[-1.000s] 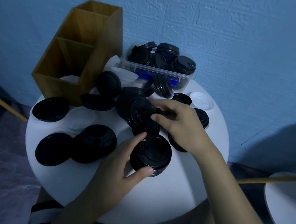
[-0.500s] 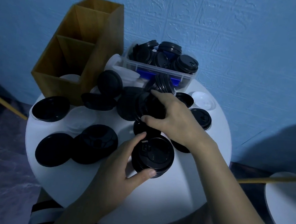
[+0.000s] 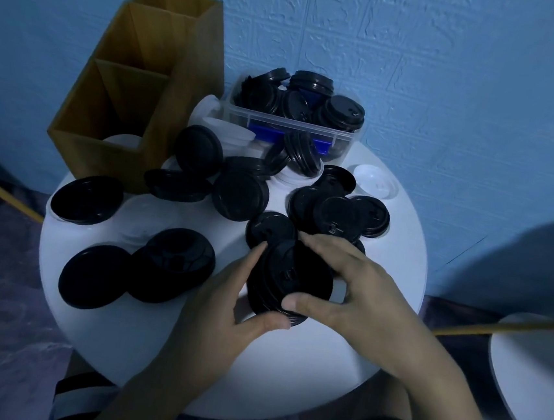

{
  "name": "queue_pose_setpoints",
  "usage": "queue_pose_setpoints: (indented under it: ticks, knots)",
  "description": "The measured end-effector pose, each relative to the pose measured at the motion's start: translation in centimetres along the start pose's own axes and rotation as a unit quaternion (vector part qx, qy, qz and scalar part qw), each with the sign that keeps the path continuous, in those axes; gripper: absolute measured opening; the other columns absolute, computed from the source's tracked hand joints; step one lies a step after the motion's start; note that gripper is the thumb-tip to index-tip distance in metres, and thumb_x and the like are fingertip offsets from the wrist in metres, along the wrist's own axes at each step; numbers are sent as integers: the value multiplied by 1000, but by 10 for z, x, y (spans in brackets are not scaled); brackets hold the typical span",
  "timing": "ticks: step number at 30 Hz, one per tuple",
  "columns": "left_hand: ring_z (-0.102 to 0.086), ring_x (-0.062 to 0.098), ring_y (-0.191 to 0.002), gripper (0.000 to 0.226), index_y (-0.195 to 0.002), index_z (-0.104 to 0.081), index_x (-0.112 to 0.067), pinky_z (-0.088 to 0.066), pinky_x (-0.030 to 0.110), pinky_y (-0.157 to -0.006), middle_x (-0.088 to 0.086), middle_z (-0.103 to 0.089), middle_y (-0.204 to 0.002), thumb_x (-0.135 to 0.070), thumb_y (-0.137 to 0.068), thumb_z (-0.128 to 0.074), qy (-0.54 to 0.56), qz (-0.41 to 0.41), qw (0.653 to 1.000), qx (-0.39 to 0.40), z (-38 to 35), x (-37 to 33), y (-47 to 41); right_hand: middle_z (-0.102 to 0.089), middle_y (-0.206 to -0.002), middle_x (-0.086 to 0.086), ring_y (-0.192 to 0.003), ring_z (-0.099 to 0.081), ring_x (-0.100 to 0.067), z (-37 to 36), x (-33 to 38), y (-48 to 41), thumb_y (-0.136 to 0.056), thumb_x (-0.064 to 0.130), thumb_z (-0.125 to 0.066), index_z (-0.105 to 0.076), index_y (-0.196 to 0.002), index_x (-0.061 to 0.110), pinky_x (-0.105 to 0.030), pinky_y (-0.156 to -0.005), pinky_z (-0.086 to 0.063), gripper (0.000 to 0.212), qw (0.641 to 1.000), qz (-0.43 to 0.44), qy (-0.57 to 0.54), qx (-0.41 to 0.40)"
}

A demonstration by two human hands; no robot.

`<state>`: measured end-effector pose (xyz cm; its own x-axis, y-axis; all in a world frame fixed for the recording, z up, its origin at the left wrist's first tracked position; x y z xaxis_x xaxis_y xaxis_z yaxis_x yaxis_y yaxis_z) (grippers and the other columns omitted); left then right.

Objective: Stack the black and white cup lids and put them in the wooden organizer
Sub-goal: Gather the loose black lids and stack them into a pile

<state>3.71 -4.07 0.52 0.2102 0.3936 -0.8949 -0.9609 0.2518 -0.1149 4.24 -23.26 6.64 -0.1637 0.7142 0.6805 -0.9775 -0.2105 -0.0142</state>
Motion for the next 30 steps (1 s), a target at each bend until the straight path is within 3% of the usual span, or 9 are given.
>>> queue_pose_setpoints:
  ticks: [3,7,13,17,19,21,26,30]
  knots:
    - [-46,-21,-122,96,-148,-34,-55,-34,-3,-89,-44,-53,-129,-33,-73,-89,-18,-5,1000,10,1,3,-1,-39,-146,34,-137,-37,10,0,1,-1,-76,58,-80,-45,-149,43,-19,-116,-31,83,1000,-6,10,6]
    - [-42,-23,-124,94,-147,-31,-58,-32,-3,-91,-52,-46,-127,-40,-73,-87,-35,-18,999,20,0,1,-1,-36,-147,39,-138,-27,20,1,1,2,-77,52,-80,-43,-149,45,-3,-111,-20,81,999,-8,19,27]
    - [-41,-26,-119,89,-135,-27,-68,-31,-4,-89,-60,-40,-121,-45,-73,-86,-66,-39,997,21,-1,-4,-2,-24,-155,41,-141,-18,22,5,-4,7,-83,49,-77,-30,-153,50,-15,-120,-20,85,996,-15,20,82]
    - [-44,-19,-122,87,-134,-27,-76,-37,5,-92,-51,-43,-125,-60,-68,-82,-69,-35,997,18,-1,-2,-2,-23,-157,38,-142,-21,18,9,-4,7,-87,43,-75,-25,-157,45,-20,-122,-22,85,994,-14,27,102]
    - [-46,-14,-123,85,-137,-27,-74,-39,12,-94,-47,-46,-127,-72,-65,-72,-78,-44,996,13,-2,-4,-2,-22,-156,38,-142,-21,17,9,-3,8,-88,47,-72,-25,-157,42,-9,-117,-19,84,994,-11,55,91]
    - [-47,-13,-122,81,-136,-29,-72,-40,13,-92,-45,-49,-126,-70,-68,-73,-83,-56,995,7,-3,-7,-3,-20,-155,38,-142,-22,14,8,1,8,-89,53,-67,-23,-158,40,5,-104,-13,84,993,-14,88,79]
    - [-50,-9,-122,83,-143,-36,-60,-46,19,-95,-39,-54,-126,-70,-70,-74,-89,-51,995,6,-4,-5,-3,-33,-151,30,-134,-38,3,4,3,10,-84,59,-69,-28,-157,37,4,-90,-25,87,994,-30,101,41]
    - [-46,-13,-120,87,-146,-37,-54,-38,9,-90,-44,-49,-124,-60,-71,-80,-101,-49,993,19,-4,-2,-3,-41,-129,30,-120,-45,5,0,1,9,-75,62,-76,-34,-154,39,1,-89,-32,92,997,-44,56,19]
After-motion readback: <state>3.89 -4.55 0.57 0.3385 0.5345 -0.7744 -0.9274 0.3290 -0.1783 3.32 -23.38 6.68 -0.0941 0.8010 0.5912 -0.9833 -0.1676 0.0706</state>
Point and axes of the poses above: each hand's wrist, its own y-axis away from the middle knuckle, its own z-axis out of the back of the hand, x = y × z, the point moved 3 cm from there along -y, towards the middle knuckle
